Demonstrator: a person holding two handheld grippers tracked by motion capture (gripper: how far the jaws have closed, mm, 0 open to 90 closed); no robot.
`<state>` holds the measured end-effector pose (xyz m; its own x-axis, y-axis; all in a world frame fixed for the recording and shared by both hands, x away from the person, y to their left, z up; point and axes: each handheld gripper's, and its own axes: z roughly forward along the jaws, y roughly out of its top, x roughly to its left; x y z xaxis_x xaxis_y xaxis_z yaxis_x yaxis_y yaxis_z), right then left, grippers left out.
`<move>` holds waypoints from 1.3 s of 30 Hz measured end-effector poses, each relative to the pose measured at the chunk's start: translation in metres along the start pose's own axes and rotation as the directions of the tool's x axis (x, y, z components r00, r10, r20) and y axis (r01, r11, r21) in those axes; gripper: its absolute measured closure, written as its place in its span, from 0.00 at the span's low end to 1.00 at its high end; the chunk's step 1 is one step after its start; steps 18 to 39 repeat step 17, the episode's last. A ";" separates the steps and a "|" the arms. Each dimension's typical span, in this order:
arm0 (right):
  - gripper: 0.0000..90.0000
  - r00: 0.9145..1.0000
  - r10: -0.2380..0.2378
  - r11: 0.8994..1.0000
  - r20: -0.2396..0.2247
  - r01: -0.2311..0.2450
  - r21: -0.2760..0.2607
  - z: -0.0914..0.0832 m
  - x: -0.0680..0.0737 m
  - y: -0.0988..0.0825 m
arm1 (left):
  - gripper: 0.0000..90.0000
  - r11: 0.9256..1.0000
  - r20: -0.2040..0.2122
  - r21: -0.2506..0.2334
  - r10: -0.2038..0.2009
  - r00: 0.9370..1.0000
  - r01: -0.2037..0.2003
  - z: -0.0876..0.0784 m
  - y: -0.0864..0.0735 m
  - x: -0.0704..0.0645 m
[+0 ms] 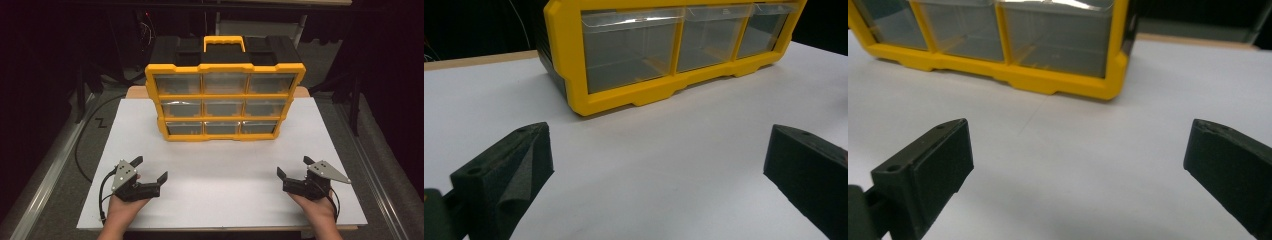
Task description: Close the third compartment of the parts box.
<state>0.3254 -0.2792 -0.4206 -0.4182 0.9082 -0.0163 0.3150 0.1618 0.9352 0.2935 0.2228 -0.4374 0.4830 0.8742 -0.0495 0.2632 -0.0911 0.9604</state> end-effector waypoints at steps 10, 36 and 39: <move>0.01 1.000 -0.008 1.000 -0.016 0.008 -0.018 0.003 0.000 -0.002 | 0.00 1.000 -0.013 0.003 -0.018 1.000 0.018 0.001 -0.001 0.000; 0.01 1.000 -0.008 1.000 -0.016 0.007 -0.029 0.000 0.001 -0.002 | 0.00 1.000 -0.013 0.001 -0.015 1.000 0.015 0.000 0.000 -0.002; 0.01 1.000 -0.008 1.000 -0.016 0.007 -0.029 0.000 0.001 -0.002 | 0.00 1.000 -0.013 0.001 -0.015 1.000 0.015 0.000 0.000 -0.002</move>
